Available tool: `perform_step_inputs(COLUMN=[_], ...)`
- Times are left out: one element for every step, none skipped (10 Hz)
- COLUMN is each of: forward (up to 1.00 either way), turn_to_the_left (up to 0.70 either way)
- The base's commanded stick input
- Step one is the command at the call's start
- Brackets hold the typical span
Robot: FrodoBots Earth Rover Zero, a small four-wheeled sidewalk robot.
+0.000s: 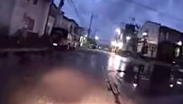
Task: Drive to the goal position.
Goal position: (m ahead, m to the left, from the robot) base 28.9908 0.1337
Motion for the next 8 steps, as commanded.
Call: perform_step_inputs(forward=[0.5, 0.5, 0.5, 0.5, 0.5, 0.5, 0.5, 0.5], turn_to_the_left=[0.0, 0.0, 0.0, 0.0, 0.0, 0.0, 0.0, 0.04])
